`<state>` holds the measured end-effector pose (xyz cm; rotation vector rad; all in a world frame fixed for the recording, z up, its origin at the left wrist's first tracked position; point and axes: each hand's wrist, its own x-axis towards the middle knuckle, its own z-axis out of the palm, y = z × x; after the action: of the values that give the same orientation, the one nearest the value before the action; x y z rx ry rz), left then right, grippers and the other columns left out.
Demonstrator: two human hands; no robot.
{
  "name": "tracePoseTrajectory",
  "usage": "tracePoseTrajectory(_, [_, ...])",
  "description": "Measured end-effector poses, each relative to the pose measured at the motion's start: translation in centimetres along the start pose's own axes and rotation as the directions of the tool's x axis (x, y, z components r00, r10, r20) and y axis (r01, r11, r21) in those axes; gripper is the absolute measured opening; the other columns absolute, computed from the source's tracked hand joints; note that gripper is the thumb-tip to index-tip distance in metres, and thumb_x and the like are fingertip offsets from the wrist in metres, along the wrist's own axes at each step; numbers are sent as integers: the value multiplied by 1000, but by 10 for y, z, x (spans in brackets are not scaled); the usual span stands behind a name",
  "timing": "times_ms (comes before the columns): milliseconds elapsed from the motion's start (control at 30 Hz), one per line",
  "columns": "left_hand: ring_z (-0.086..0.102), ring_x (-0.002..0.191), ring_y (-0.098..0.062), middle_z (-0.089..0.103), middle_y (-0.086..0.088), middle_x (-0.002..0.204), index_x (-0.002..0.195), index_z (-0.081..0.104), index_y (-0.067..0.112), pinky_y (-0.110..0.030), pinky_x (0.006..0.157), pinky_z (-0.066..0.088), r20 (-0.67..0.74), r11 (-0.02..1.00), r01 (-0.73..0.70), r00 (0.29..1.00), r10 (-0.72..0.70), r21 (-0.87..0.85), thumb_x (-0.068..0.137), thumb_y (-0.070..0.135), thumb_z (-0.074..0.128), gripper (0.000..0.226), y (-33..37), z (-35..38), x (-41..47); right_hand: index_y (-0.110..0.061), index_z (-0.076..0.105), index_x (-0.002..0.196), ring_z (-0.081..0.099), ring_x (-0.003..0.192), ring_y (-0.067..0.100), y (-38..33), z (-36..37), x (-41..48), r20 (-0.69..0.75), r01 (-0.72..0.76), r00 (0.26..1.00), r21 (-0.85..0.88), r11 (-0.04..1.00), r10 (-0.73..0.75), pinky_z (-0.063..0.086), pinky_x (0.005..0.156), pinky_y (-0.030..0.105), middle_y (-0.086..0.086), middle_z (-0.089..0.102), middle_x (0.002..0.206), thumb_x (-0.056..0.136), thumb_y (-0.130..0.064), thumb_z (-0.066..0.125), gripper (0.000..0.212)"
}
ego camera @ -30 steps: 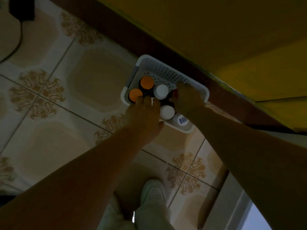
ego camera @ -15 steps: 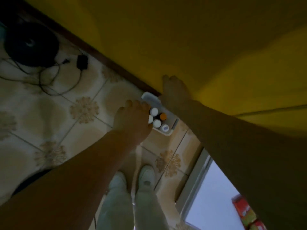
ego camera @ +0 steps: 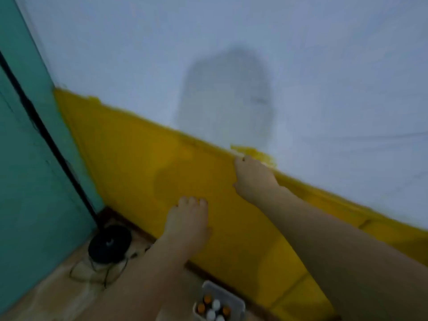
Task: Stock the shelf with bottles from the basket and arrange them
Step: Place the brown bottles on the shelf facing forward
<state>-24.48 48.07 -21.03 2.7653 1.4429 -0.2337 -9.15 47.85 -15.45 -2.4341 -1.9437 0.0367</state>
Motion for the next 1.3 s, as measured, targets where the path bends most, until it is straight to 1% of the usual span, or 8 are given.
tracePoseTrajectory(100, [33, 132, -27, 38, -8, 140, 140, 28, 13, -37, 100, 39, -86, 999, -17, 996, 15, -31, 91, 50, 48, 65, 19, -56, -19, -8, 41, 123, 50, 108, 30, 19, -67, -32, -85, -76, 994, -13, 997, 75, 40, 73, 33, 13, 44, 120, 93, -12, 52, 32])
tracePoseTrajectory(300, [37, 128, -28, 42, -10, 136, 133, 35, 13, -38, 99, 38, -233, 975, -222, 948, 218, 8, 89, 55, 49, 63, 80, -134, -66, -7, 44, 118, 52, 103, 28, 62, -162, -126, -209, -269, 943, -21, 963, 259, 38, 71, 31, 12, 46, 116, 93, -14, 55, 28])
tracePoseTrajectory(567, [44, 117, -26, 48, -8, 128, 130, 39, 15, -35, 92, 40, -399, 806, -589, 726, 560, 60, 92, 52, 43, 52, 209, -209, -148, -6, 46, 116, 54, 100, 32, 132, -245, -305, -354, -585, 764, -27, 810, 540, 39, 71, 34, 14, 49, 115, 92, -19, 58, 30])
tracePoseTrajectory(700, [47, 114, -27, 52, -9, 125, 124, 46, 17, -37, 90, 42, -476, 623, -782, 543, 692, 13, 89, 50, 50, 48, 297, -241, -210, -5, 45, 119, 53, 107, 33, 169, -268, -426, -397, -760, 600, -10, 650, 695, 38, 73, 33, 14, 48, 117, 91, -19, 59, 34])
tracePoseTrajectory(800, [46, 116, -28, 52, -10, 125, 124, 44, 15, -37, 93, 38, -494, 498, -852, 368, 788, 159, 91, 54, 45, 50, 370, -252, -271, -5, 46, 118, 53, 104, 33, 191, -280, -521, -421, -871, 446, -1, 492, 790, 37, 70, 33, 14, 48, 116, 89, -17, 59, 34])
tracePoseTrajectory(1033, [46, 113, -31, 53, -12, 120, 118, 46, 12, -37, 87, 38, -404, 84, -972, -13, 915, 221, 92, 53, 43, 49, 525, -243, -446, -7, 46, 123, 56, 105, 32, 211, -286, -749, -416, -995, 71, 30, 92, 906, 41, 70, 34, 12, 50, 120, 90, -17, 59, 37])
tracePoseTrajectory(1167, [46, 113, -31, 52, -13, 121, 122, 45, 13, -36, 85, 38, -337, -95, -981, -148, 930, 170, 92, 54, 44, 51, 600, -227, -552, -7, 46, 123, 56, 107, 33, 212, -286, -878, -417, -992, -126, 34, -122, 900, 43, 73, 35, 13, 52, 120, 90, -16, 58, 36])
tracePoseTrajectory(1300, [49, 115, -31, 54, -12, 124, 126, 48, 15, -36, 90, 41, -290, -239, -964, -262, 921, 114, 90, 55, 46, 54, 669, -211, -643, -9, 48, 124, 58, 106, 31, 216, -281, -995, -417, -961, -260, 29, -274, 871, 42, 69, 33, 11, 52, 120, 89, -15, 58, 36])
